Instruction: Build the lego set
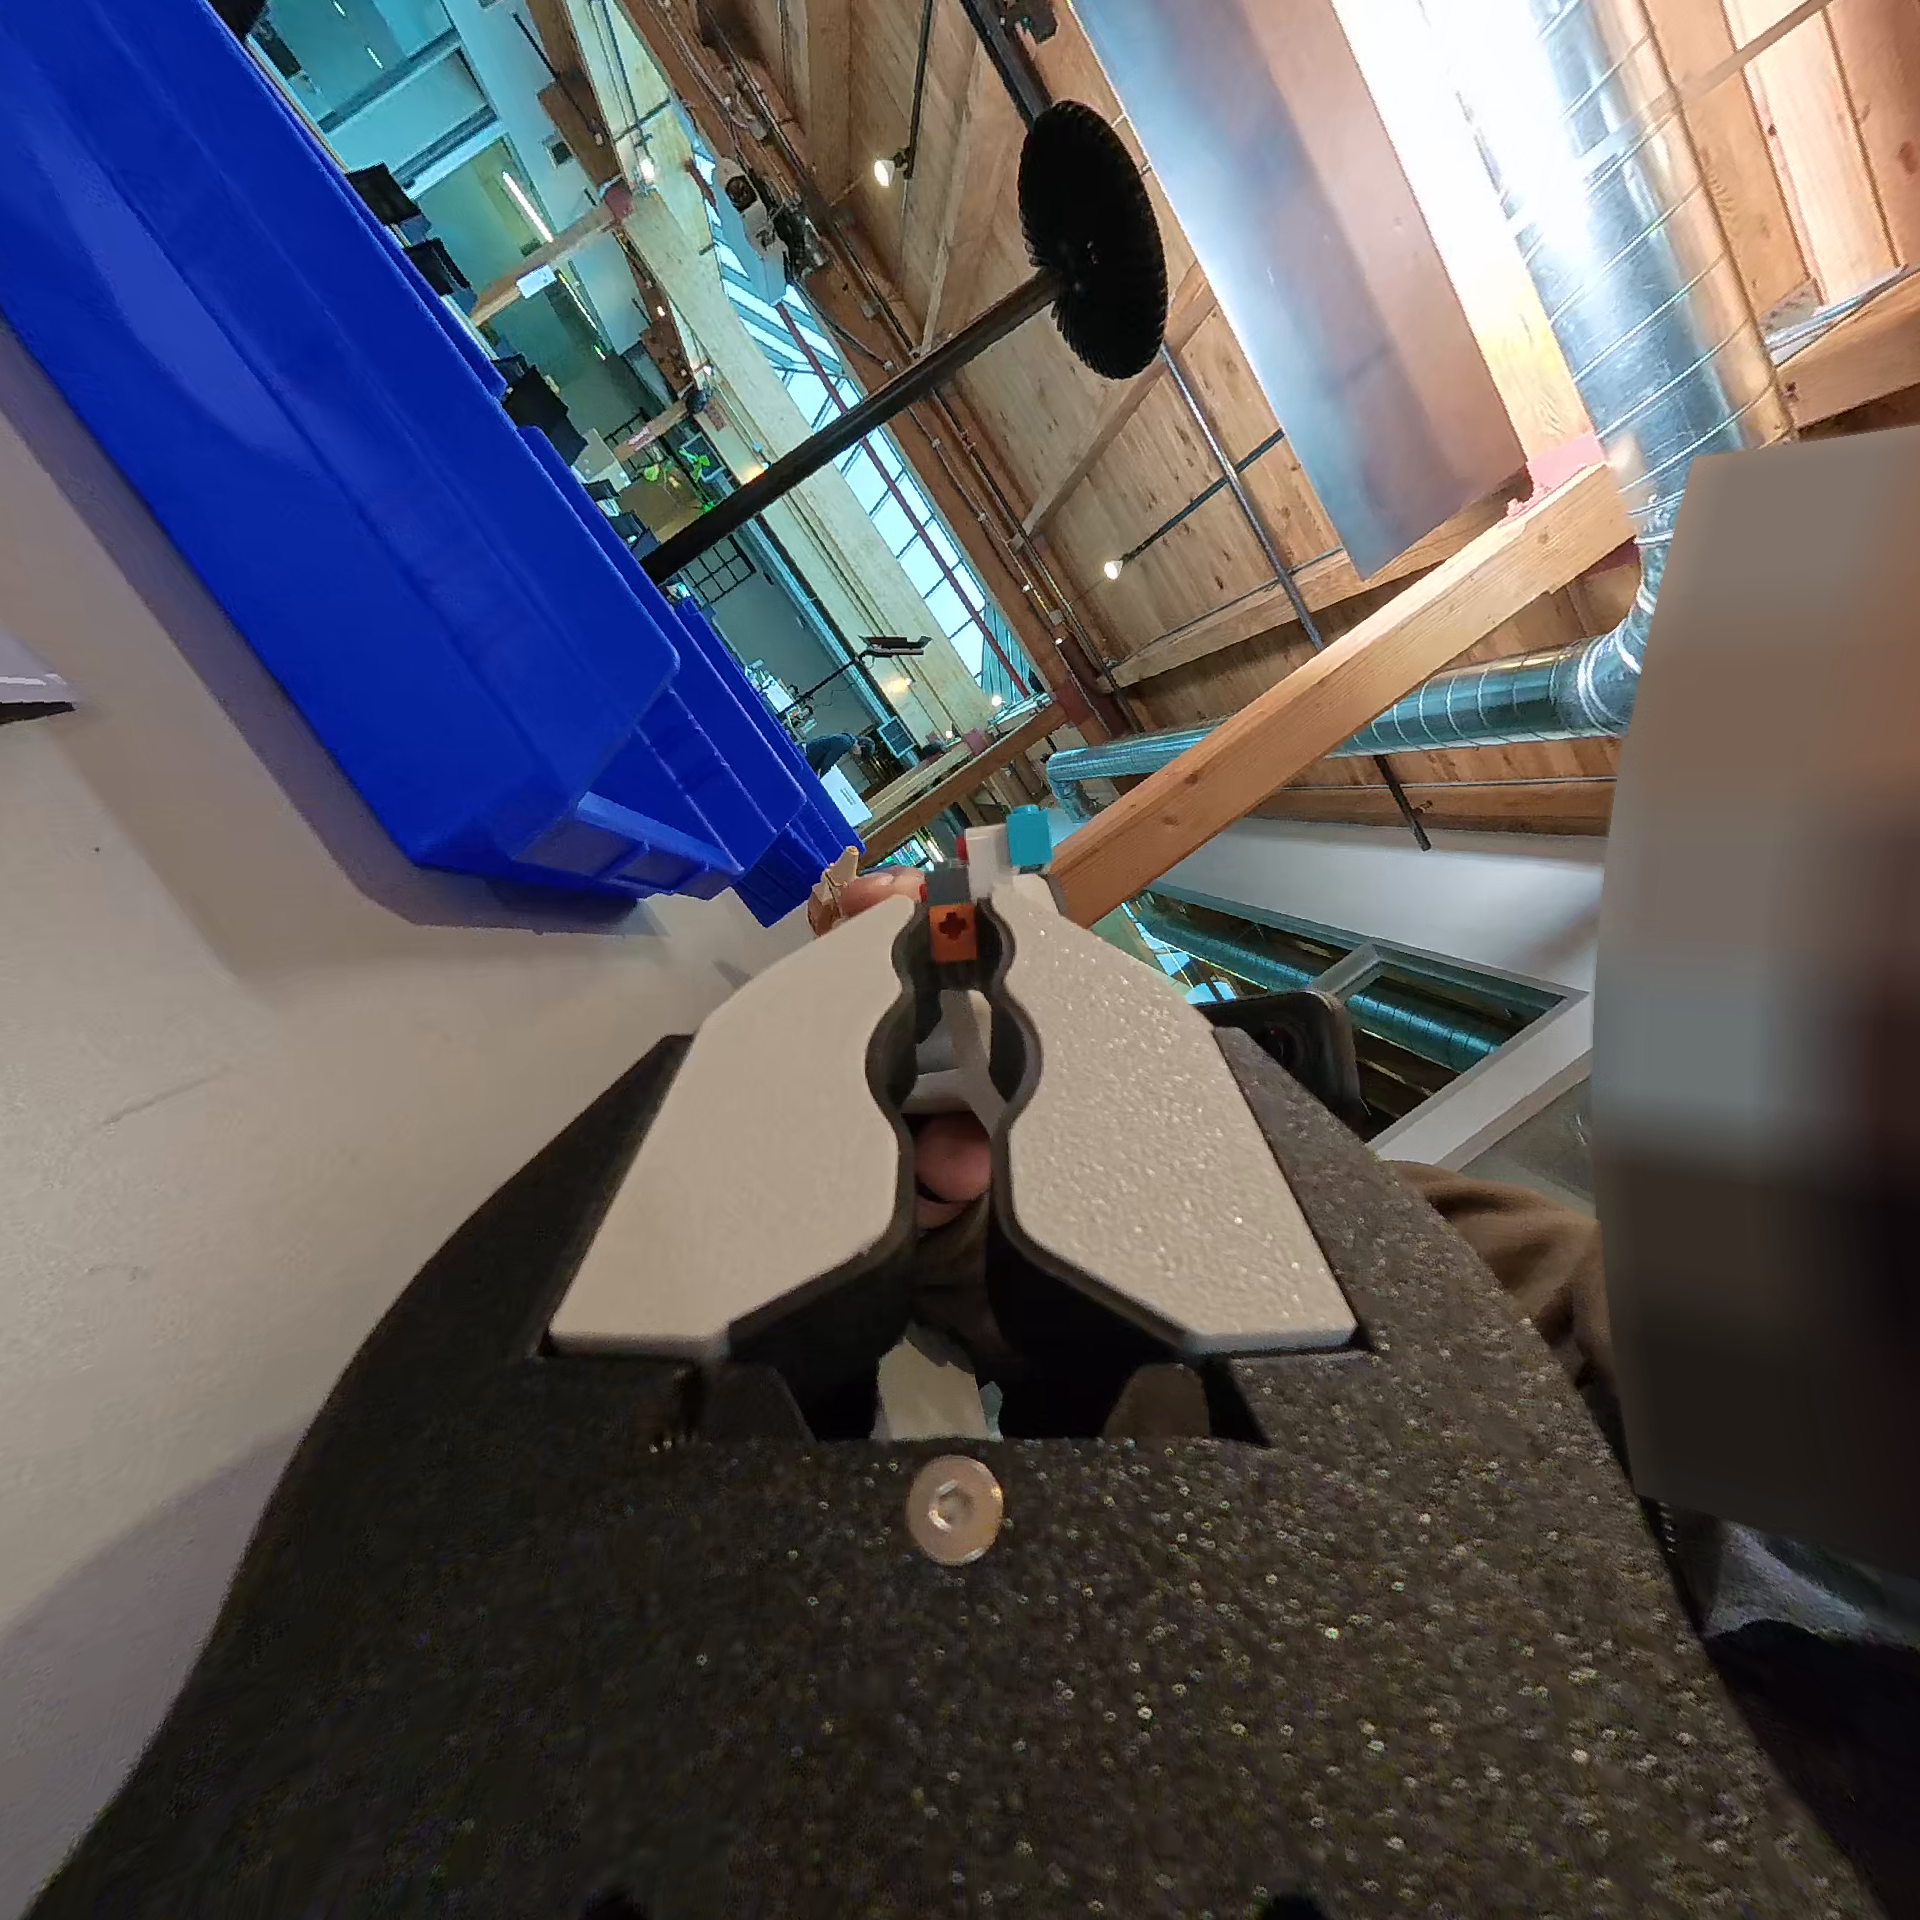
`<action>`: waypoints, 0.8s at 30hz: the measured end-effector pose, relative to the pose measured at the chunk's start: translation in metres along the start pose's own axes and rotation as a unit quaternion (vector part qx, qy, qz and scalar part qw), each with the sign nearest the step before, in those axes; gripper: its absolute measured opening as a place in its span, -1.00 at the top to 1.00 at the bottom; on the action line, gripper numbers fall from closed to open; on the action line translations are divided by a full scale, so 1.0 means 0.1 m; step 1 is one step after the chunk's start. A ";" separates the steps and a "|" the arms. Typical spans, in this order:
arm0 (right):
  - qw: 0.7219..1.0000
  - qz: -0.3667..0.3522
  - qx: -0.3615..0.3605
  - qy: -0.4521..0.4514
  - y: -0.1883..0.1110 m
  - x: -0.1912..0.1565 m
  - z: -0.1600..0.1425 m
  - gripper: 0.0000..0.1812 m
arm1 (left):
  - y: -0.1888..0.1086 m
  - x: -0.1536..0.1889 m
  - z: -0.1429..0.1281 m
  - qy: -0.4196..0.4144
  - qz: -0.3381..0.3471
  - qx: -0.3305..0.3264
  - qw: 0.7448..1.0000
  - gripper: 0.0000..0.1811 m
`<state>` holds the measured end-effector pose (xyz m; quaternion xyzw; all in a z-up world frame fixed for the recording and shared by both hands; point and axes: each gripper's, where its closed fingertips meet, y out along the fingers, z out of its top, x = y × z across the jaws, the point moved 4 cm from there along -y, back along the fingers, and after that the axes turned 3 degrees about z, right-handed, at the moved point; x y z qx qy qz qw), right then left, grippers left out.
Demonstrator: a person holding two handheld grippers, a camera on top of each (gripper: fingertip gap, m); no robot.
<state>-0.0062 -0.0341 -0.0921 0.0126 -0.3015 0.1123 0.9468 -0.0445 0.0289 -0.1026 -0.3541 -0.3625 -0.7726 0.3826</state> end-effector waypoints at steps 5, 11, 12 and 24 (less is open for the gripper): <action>1.000 -0.002 0.006 -0.003 0.00 0.00 0.01 0.82 | 0.00 0.01 0.01 0.003 0.001 -0.008 1.000 0.89; 1.000 0.005 0.024 -0.008 -0.03 -0.01 0.03 0.82 | -0.01 0.03 0.03 0.010 0.025 -0.052 0.998 0.80; 1.000 0.008 0.027 -0.009 -0.03 -0.01 0.03 0.82 | -0.01 0.04 0.03 0.012 0.030 -0.062 0.998 0.80; 0.998 0.042 0.044 -0.026 -0.05 -0.04 0.02 0.83 | -0.07 0.07 -0.02 -0.001 0.037 -0.155 0.987 0.84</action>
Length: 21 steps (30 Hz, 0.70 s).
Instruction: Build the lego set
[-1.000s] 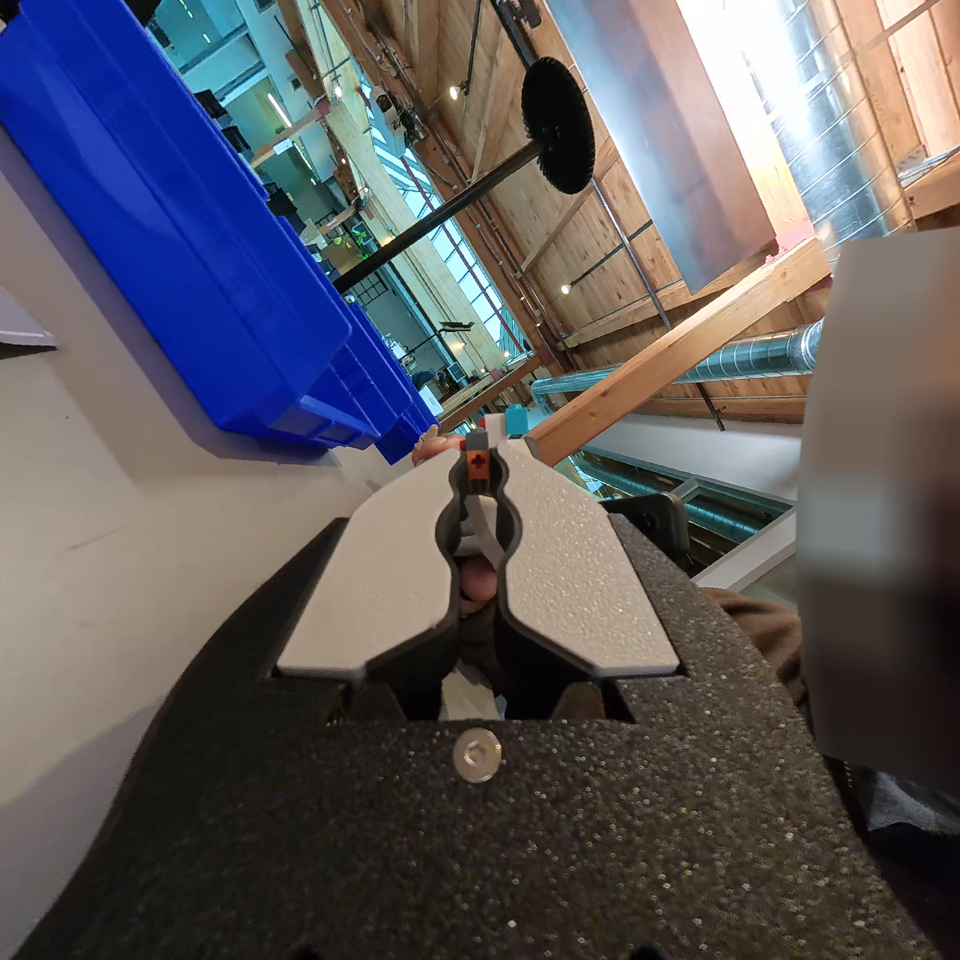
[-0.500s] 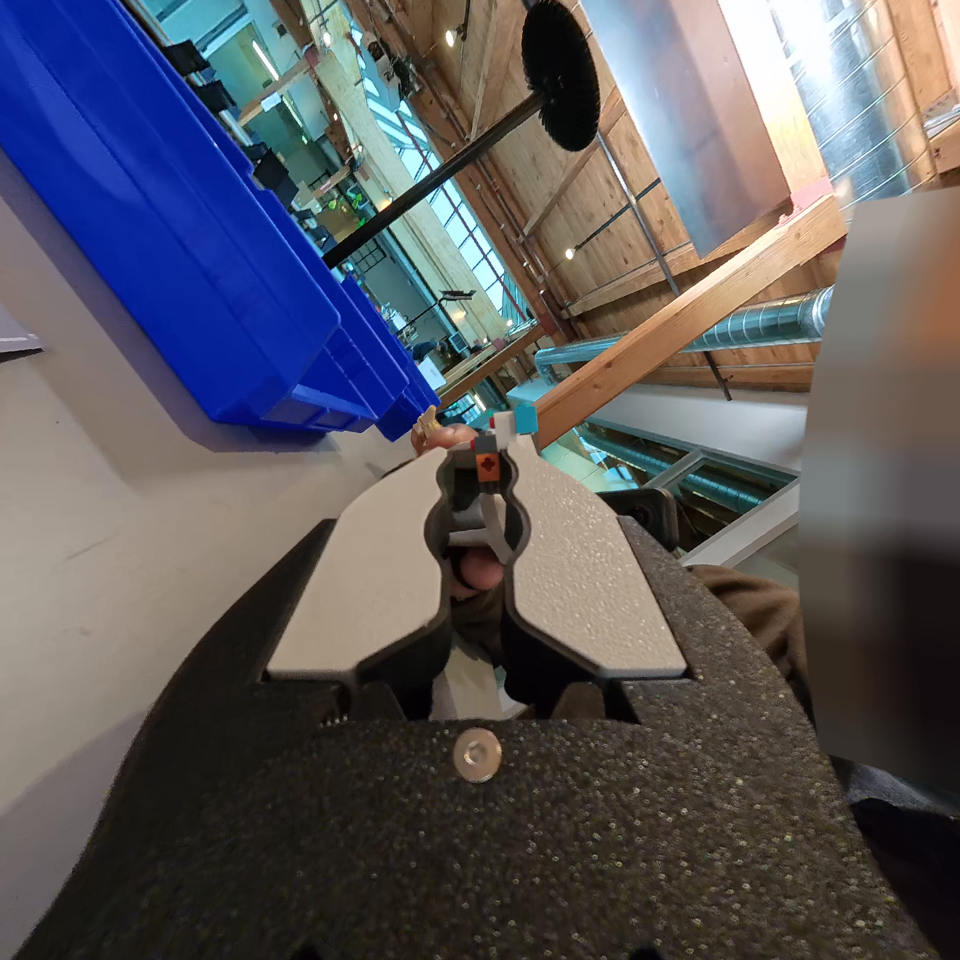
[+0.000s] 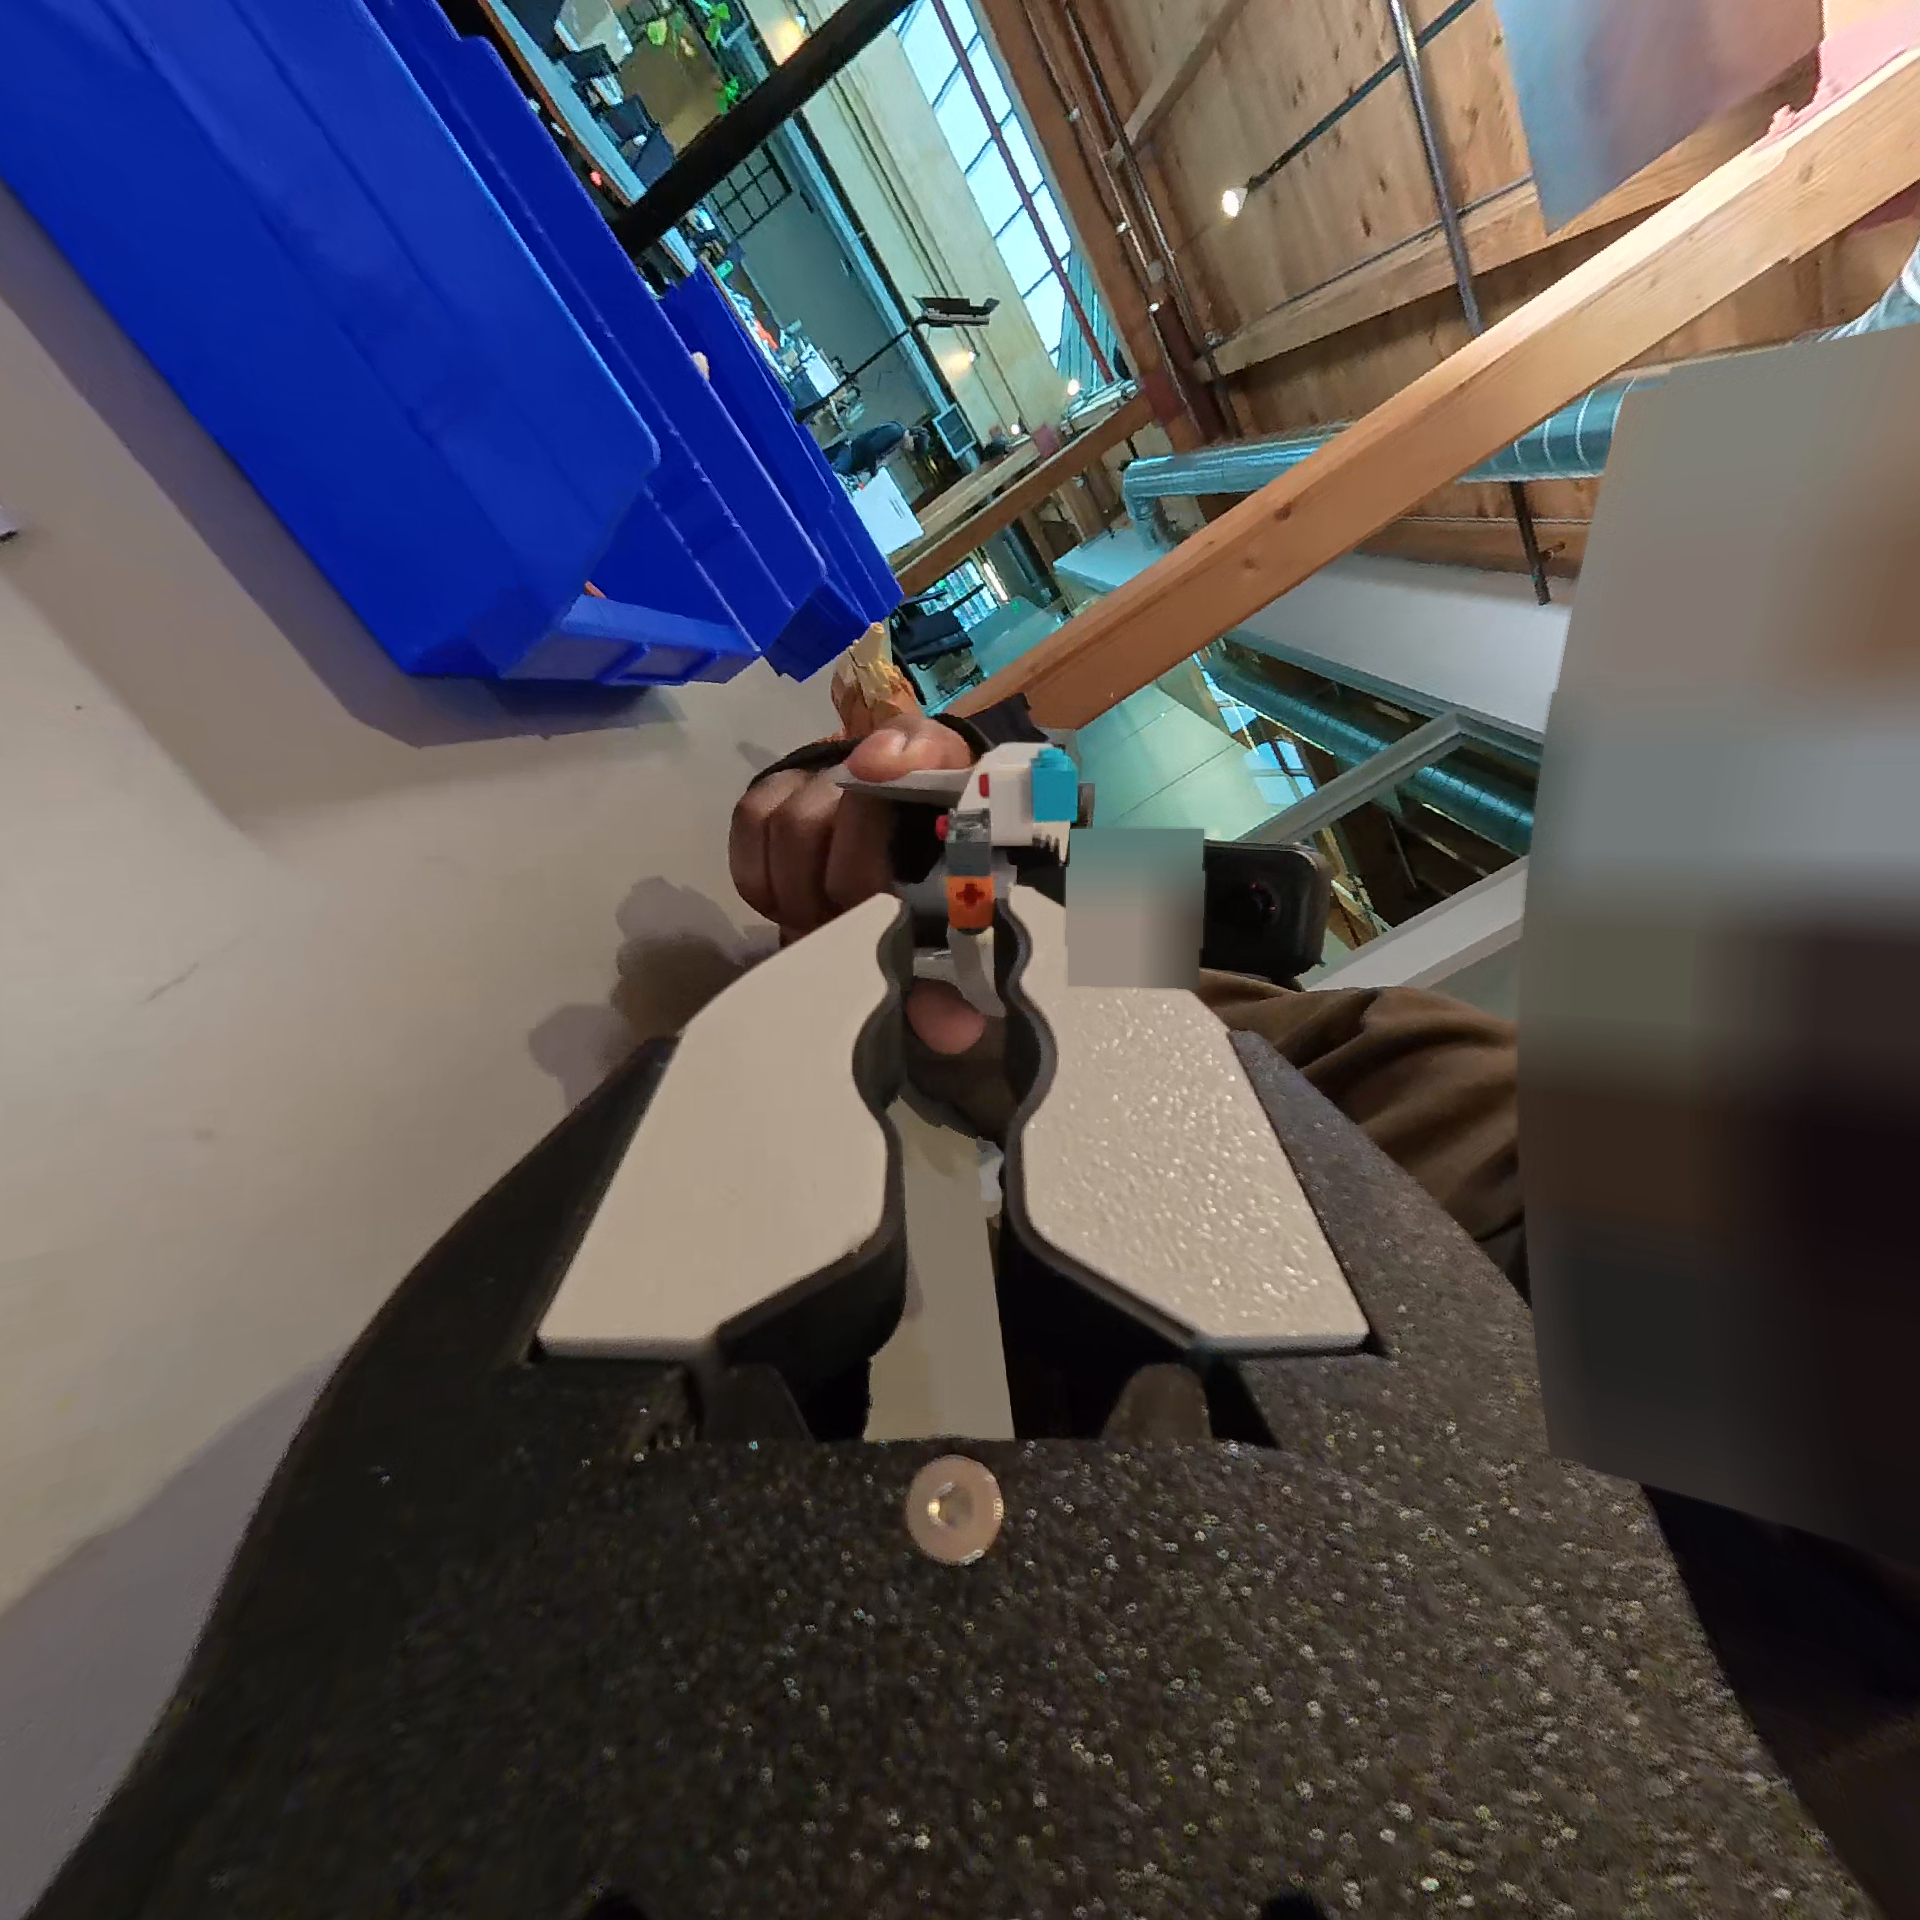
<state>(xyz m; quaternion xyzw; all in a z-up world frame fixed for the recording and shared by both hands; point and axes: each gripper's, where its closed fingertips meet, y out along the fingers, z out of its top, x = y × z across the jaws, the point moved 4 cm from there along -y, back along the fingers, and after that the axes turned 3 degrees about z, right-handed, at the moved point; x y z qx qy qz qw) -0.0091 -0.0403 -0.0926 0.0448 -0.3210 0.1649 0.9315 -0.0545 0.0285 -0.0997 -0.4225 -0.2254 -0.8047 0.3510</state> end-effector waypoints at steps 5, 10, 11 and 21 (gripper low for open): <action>1.000 0.003 0.000 -0.006 0.00 -0.02 0.00 0.82 | 0.02 0.01 -0.02 -0.009 -0.019 -0.004 1.000 0.91; 1.000 0.009 0.002 -0.001 0.00 -0.03 0.00 0.83 | 0.02 0.01 -0.04 0.004 -0.019 -0.004 1.000 0.91; 1.000 0.012 0.004 0.003 0.00 -0.03 0.00 0.83 | 0.02 0.02 -0.05 0.007 -0.020 -0.005 1.000 0.91; 1.000 0.024 -0.001 0.014 0.00 -0.04 -0.03 0.83 | 0.02 0.00 -0.06 0.021 -0.004 -0.005 1.000 0.92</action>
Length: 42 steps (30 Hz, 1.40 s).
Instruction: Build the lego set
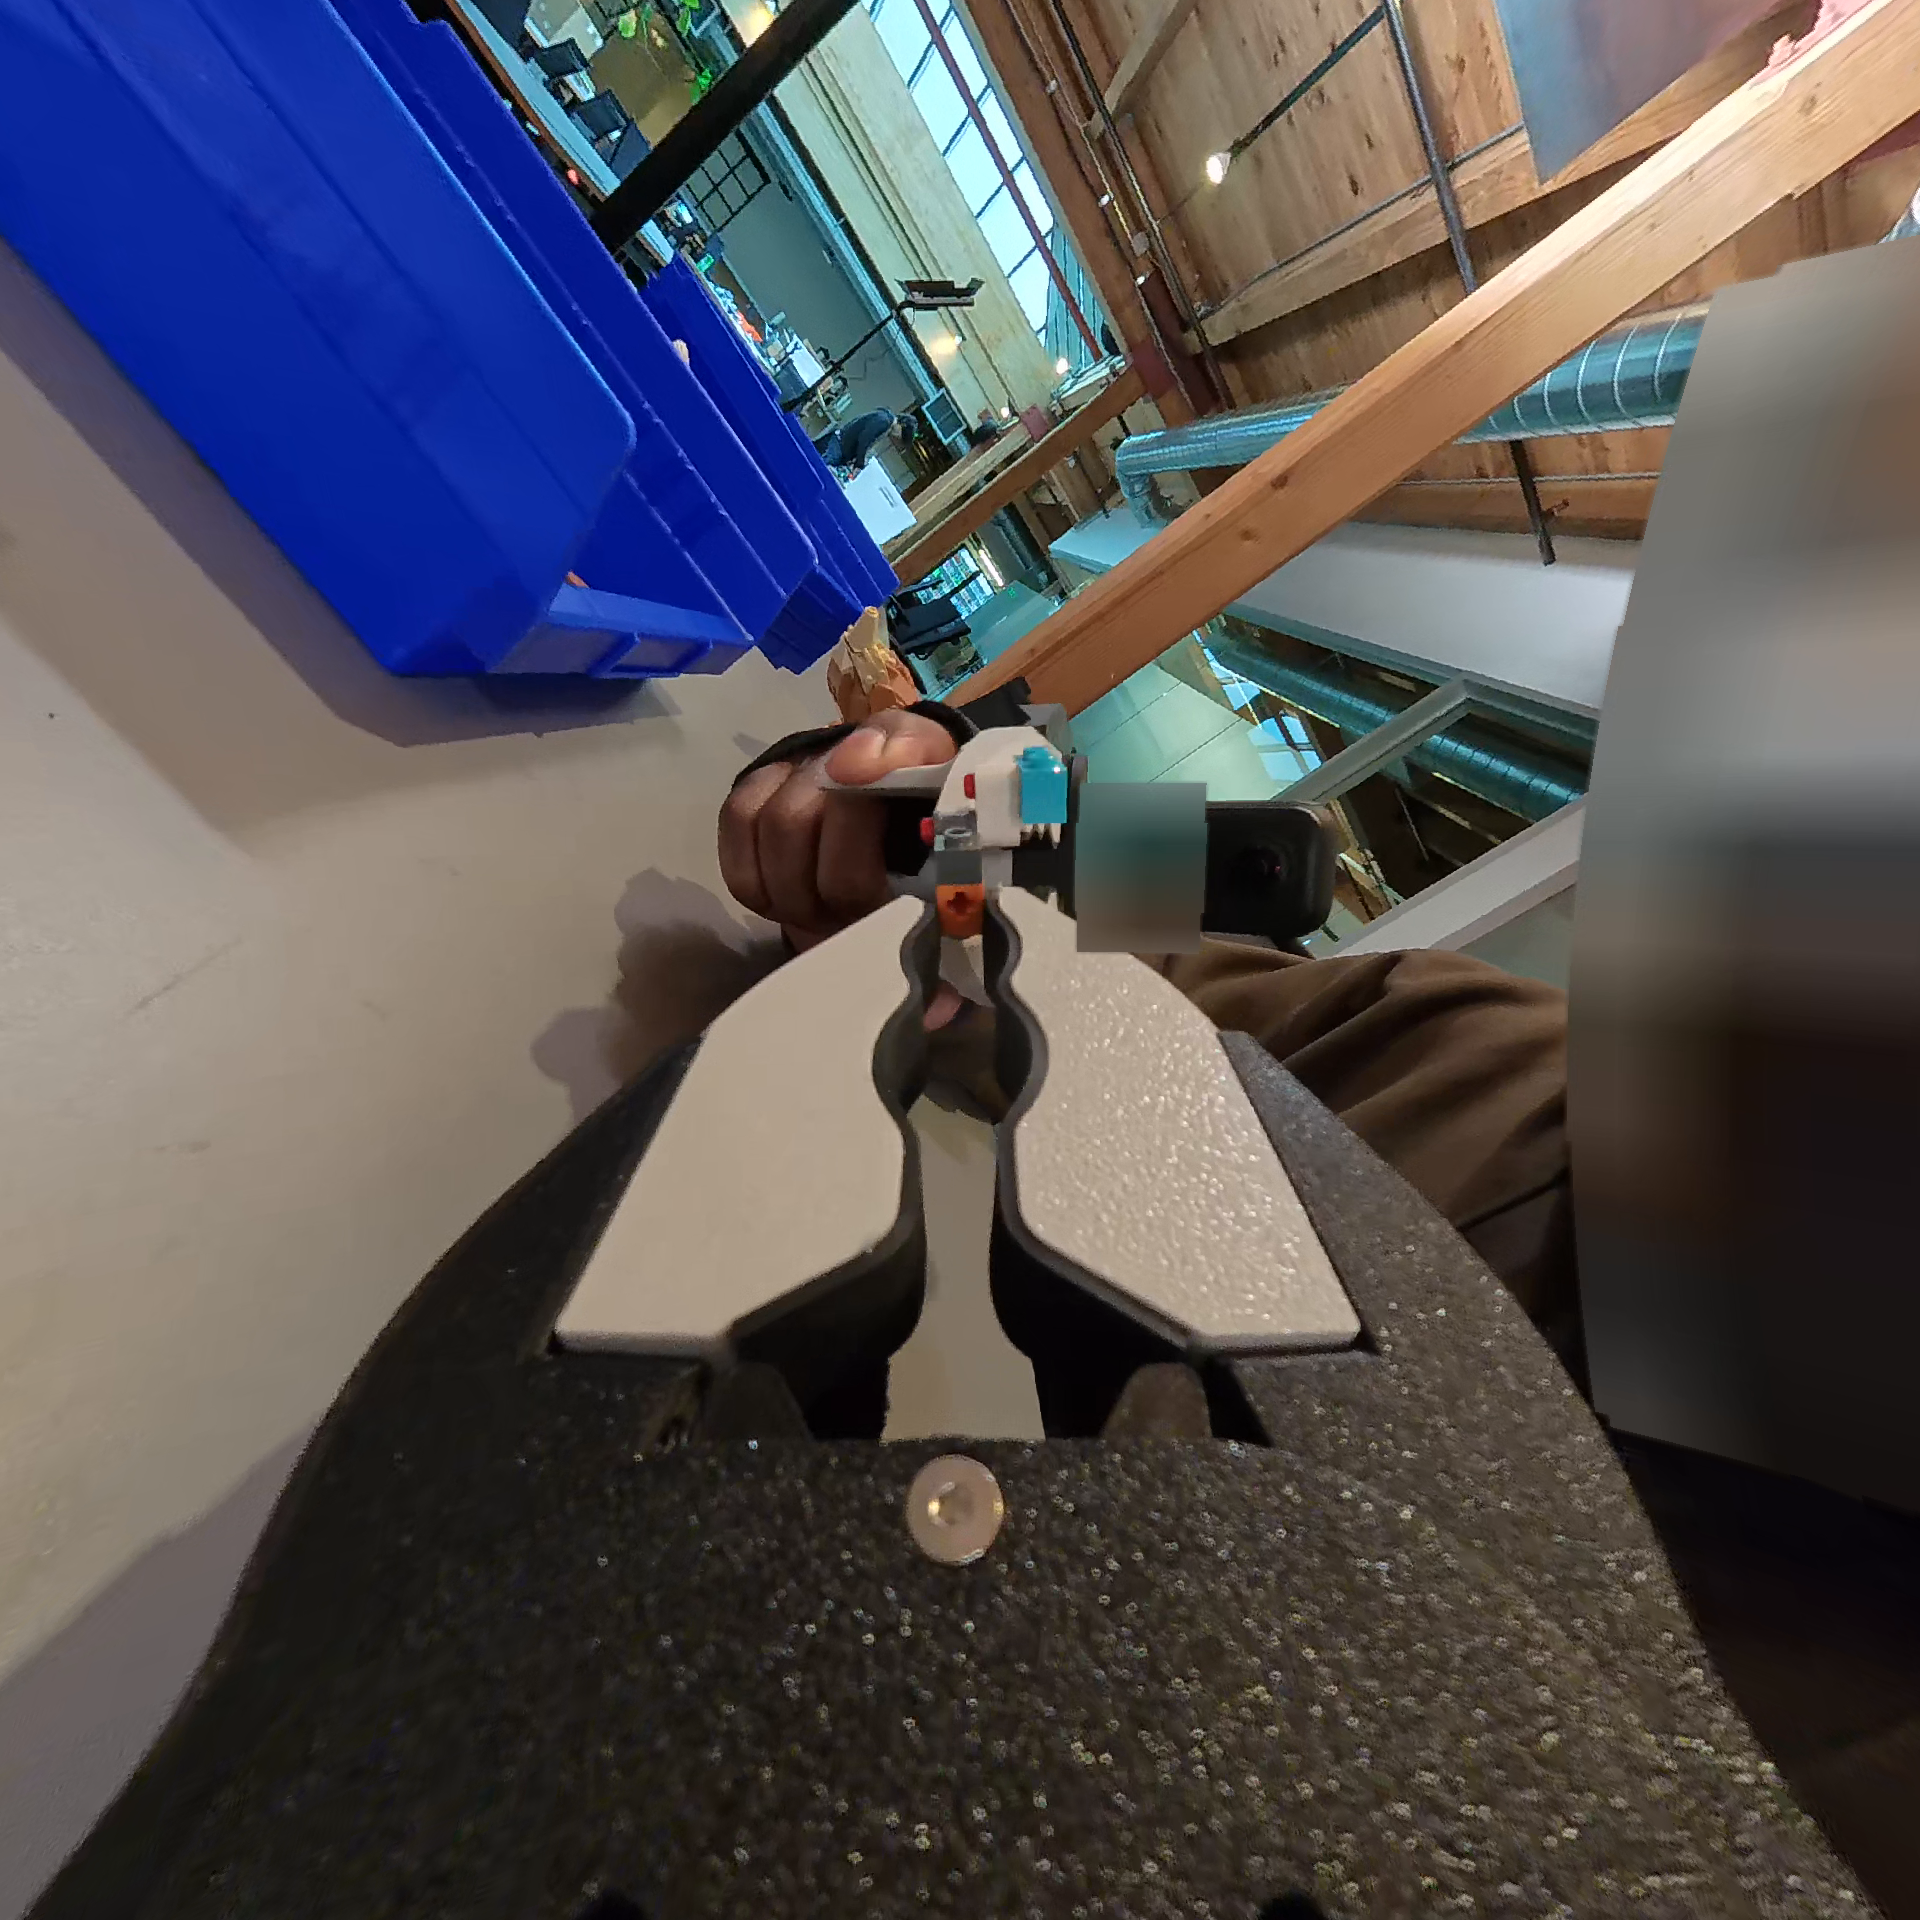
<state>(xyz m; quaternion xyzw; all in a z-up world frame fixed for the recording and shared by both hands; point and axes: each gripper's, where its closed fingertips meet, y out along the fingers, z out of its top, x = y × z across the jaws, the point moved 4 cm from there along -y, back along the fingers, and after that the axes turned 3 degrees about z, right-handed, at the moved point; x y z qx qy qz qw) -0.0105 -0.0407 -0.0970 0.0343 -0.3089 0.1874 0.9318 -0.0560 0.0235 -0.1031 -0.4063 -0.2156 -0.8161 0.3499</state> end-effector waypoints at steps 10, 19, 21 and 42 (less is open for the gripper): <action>1.000 0.010 0.003 0.006 0.00 -0.03 0.00 0.83 | -0.01 0.01 -0.03 0.016 0.006 -0.021 1.000 0.92; 0.998 0.062 -0.003 -0.010 0.00 -0.12 0.00 0.83 | -0.01 -0.01 -0.13 0.023 0.011 -0.077 0.997 0.92; 0.998 0.058 -0.004 -0.008 0.00 -0.11 0.01 0.84 | -0.01 0.00 -0.12 0.019 0.006 -0.072 0.997 0.92; 0.997 0.020 0.067 0.038 -0.07 0.05 0.09 0.83 | -0.01 0.09 0.02 0.028 -0.008 -0.032 0.999 0.62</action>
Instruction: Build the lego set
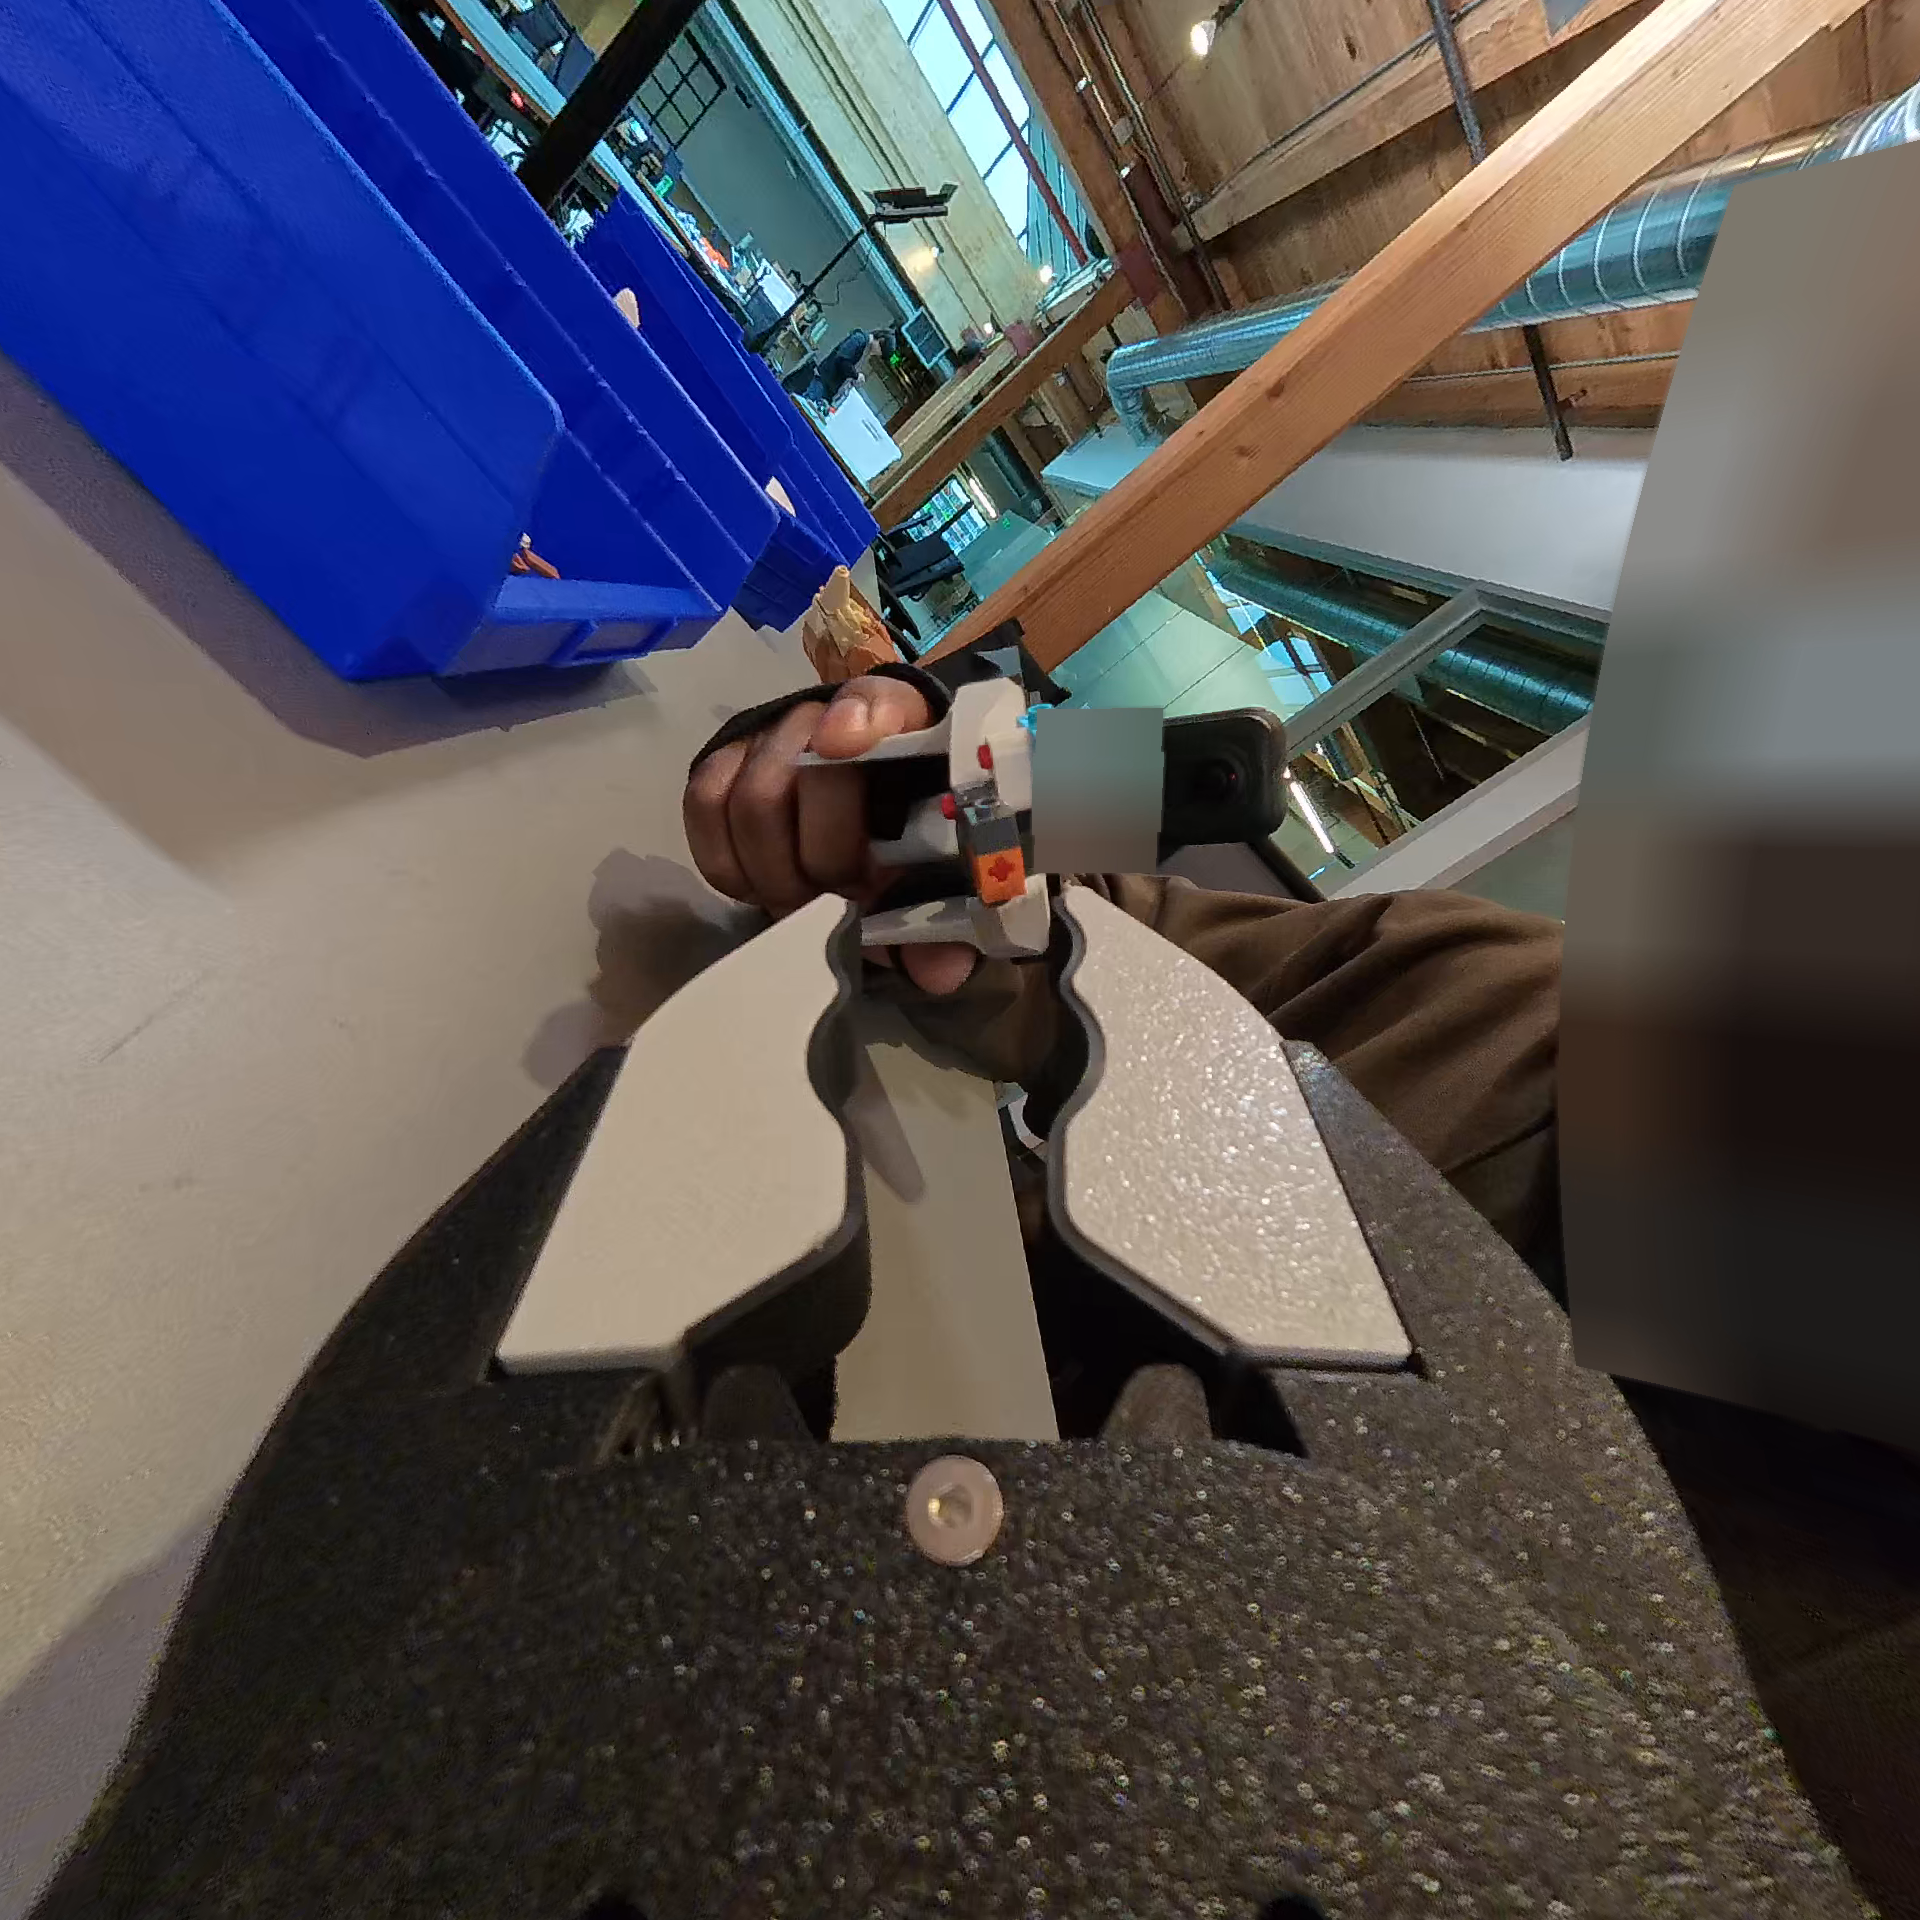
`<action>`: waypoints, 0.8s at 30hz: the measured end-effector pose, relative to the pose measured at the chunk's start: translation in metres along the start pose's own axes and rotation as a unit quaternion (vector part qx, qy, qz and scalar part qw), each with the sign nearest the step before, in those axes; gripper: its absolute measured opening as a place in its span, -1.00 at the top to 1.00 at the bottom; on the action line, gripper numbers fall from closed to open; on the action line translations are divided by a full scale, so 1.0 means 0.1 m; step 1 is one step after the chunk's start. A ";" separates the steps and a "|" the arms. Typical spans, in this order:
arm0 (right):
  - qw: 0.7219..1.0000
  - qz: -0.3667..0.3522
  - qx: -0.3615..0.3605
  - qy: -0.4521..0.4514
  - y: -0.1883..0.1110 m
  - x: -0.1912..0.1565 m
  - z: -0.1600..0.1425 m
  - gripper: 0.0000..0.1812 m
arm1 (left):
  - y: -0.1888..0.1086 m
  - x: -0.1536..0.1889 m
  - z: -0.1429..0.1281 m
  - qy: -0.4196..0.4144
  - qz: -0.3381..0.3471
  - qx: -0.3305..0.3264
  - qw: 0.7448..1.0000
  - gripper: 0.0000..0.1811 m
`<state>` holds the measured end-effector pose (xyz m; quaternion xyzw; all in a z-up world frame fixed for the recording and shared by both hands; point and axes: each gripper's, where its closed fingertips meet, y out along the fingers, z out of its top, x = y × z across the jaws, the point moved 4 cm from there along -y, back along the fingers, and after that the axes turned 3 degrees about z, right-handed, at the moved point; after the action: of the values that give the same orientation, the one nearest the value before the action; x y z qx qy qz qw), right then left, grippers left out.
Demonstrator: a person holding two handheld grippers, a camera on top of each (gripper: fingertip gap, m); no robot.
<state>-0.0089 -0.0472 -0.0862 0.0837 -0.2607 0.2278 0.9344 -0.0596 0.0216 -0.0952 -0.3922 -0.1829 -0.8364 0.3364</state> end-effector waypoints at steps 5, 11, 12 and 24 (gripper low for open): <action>1.000 0.003 0.013 0.006 -0.01 -0.01 0.01 0.83 | 0.02 0.03 -0.02 0.009 -0.002 -0.009 1.000 0.63; 0.999 0.003 0.035 0.017 -0.03 0.00 0.04 0.83 | 0.05 0.08 -0.05 0.021 -0.004 -0.018 1.000 0.63; 0.999 0.005 0.039 0.020 -0.03 0.00 0.04 0.83 | 0.06 0.08 -0.05 0.024 -0.005 -0.019 1.000 0.63; 0.989 0.013 0.117 0.091 -0.09 0.03 0.20 0.83 | 0.05 0.11 -0.05 0.032 -0.006 -0.015 0.999 0.65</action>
<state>-0.0113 -0.0599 -0.0678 0.1682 -0.1467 0.2761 0.9349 -0.0636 0.0103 -0.0901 -0.3696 -0.1620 -0.8531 0.3308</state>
